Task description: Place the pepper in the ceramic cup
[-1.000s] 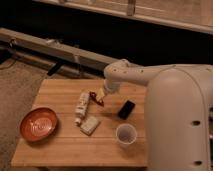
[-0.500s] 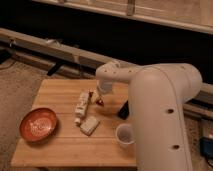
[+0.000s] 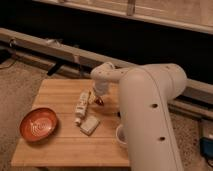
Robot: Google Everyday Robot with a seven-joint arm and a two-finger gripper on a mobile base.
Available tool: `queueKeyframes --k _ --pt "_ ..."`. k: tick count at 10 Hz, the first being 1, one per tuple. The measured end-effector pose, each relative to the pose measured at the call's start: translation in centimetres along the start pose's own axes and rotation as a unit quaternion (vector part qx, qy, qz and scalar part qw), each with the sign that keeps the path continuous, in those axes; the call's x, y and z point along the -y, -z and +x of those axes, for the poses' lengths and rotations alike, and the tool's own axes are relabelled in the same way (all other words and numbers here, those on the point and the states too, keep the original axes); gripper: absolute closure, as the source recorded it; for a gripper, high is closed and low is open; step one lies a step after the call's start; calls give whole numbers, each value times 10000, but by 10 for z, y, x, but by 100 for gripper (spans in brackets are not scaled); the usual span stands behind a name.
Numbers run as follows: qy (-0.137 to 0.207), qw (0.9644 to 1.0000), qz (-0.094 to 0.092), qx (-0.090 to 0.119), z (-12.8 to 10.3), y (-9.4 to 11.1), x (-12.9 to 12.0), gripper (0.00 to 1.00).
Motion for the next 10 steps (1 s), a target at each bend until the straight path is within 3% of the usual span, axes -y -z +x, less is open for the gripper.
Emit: queueKeyframes --k 10 --pt "354 9990 123 -228 -26 -26 -9 21"
